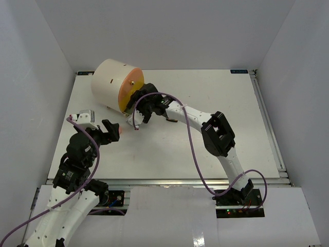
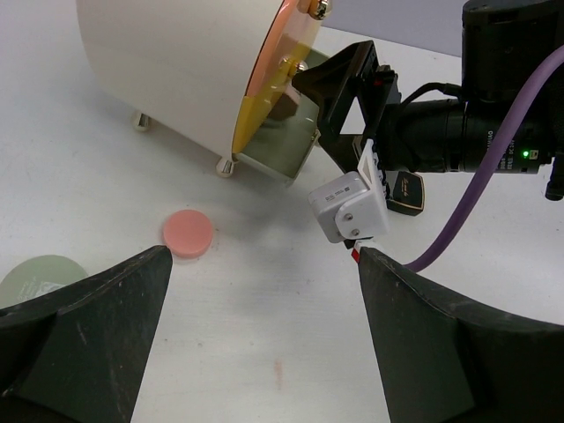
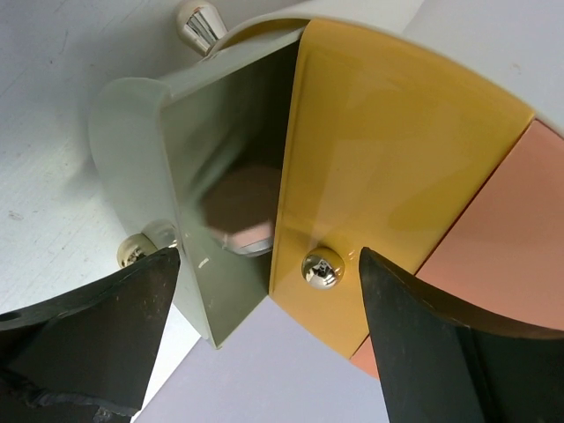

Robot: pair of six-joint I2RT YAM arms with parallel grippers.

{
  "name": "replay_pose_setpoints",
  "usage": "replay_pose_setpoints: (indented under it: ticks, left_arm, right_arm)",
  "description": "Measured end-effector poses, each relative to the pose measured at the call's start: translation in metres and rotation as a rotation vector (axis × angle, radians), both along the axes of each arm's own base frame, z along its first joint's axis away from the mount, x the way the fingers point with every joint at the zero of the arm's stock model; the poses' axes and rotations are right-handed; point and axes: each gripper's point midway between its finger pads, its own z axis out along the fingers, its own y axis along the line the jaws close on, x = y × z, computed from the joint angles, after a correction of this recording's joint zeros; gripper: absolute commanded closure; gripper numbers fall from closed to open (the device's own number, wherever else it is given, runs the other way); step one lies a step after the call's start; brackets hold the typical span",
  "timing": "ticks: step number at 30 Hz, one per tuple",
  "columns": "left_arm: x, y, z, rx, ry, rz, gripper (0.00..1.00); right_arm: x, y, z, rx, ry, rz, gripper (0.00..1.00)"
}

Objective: Organize the makeup

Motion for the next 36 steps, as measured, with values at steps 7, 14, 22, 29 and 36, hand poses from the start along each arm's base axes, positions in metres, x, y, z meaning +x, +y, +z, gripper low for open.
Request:
replay_pose_setpoints:
  ticks: [7,14,22,29,36]
  left_arm:
    - [0.009,-0.006,-0.013,-0.022,0.060,0.009,0.05]
    - [0.030,-0.018,-0.064,-0.027,0.274,0.030,0.05]
    - [0.061,0.025,-0.115,-0.233,0.493,0.157,0.02]
    - [0.058,0.081,-0.164,-0.357,0.731,0.472,0.02]
    - [0.021,0.115,-0.198,-0.300,0.901,0.791,0.02]
  right_arm:
    - [-0.008,-0.010,0.015,0.047,0.083,-0.062,0.11]
    - [-0.053,-0.068,0.089,0.277,0.510,-0.193,0.12]
    - [-0.118,-0.166,0.084,0.453,1.111,-0.354,0.07]
    - [-0.160,-0.180,0.039,0.426,1.468,-0.514,0.05]
    - [-0.164,-0.178,0.060,0.473,1.488,-0.490,0.05]
